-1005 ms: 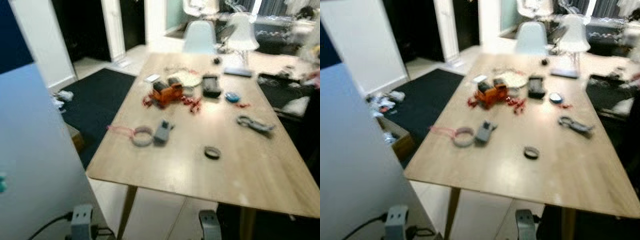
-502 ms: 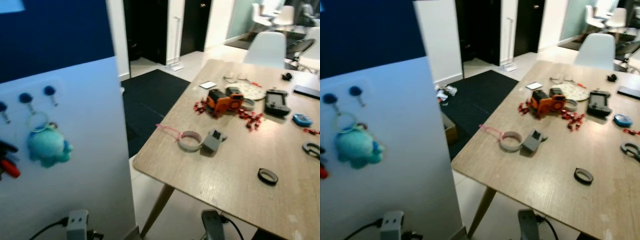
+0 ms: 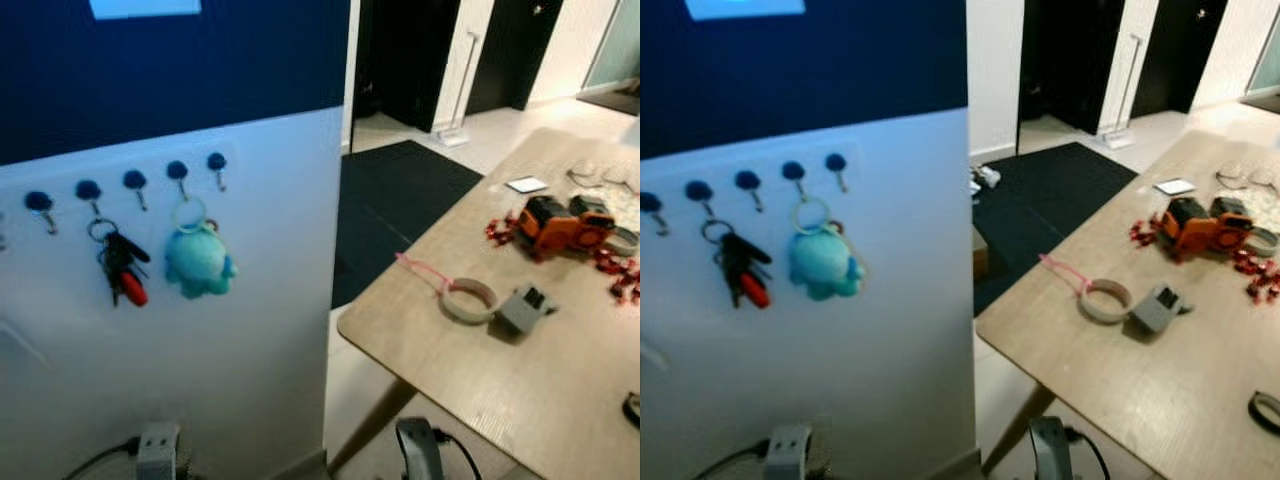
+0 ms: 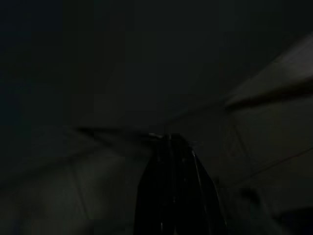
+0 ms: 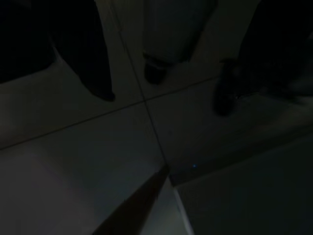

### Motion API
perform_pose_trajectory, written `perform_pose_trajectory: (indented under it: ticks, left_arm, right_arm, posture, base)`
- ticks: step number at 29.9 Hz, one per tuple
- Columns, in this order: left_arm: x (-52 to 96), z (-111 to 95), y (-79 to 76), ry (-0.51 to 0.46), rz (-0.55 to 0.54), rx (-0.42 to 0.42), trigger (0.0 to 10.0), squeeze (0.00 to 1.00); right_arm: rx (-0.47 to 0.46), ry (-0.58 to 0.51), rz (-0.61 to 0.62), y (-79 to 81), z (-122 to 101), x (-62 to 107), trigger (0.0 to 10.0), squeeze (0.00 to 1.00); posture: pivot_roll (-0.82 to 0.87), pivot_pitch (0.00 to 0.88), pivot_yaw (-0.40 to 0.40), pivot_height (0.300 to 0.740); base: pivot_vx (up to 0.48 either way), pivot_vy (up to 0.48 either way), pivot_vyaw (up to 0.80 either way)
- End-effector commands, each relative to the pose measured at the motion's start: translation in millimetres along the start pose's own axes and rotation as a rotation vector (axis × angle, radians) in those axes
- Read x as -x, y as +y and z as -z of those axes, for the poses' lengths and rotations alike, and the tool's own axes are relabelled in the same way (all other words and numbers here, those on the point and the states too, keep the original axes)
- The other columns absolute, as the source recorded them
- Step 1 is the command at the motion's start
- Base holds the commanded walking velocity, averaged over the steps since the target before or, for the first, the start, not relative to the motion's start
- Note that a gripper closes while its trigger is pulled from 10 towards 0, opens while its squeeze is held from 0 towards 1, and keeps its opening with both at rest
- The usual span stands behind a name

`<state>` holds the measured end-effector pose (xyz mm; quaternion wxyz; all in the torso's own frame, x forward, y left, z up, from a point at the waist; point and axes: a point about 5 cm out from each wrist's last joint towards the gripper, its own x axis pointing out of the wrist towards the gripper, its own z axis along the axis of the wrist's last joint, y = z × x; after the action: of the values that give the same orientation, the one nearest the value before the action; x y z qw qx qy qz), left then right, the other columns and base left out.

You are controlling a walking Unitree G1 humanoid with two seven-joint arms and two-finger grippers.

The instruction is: Hang keys on a hook

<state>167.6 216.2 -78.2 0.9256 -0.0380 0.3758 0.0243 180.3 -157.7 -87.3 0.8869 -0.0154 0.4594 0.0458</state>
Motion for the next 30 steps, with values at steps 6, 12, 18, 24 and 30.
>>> perform_pose_trajectory:
  ticks: [6,12,18,24,30]
  left_arm:
    - [2.0,5.6,1.7,0.022,-0.014,0.008,10.0,0.0]
    - [4.0,10.1,3.7,0.035,-0.034,0.019,10.0,0.0]
    - [6.2,13.2,7.8,0.043,-0.049,0.015,10.0,0.0]
    - [6.3,12.4,14.6,0.065,-0.087,0.01,10.0,0.0]
    - [2.3,6.5,11.5,0.067,-0.073,0.014,10.0,0.0]
  right_arm:
    - [-0.005,-0.008,-0.005,3.2,-4.1,-1.1,10.0,0.0]
    - [-0.02,-0.005,0.001,2.7,-3.1,-0.9,10.0,0.0]
    - [-0.028,-0.004,0.002,2.9,-1.8,-0.7,10.0,0.0]
    - [-0.051,0.001,0.007,3.5,0.8,-0.2,10.0,0.0]
    - [-0.075,-0.003,0.018,3.7,1.7,0.0,10.0,0.0]
  posture:
    - [0.03,0.0,0.004,0.74]
    - [0.04,0.0,0.004,0.74]
    - [0.03,0.005,0.007,0.74]
    - [0.04,0.013,0.007,0.74]
    - [0.04,0.018,0.007,0.74]
  base:
    - [0.0,0.0,0.8]
    - [0.0,0.0,0.8]
    - [0.0,0.0,0.8]
    - [0.0,0.0,0.8]
    - [0.0,0.0,0.8]
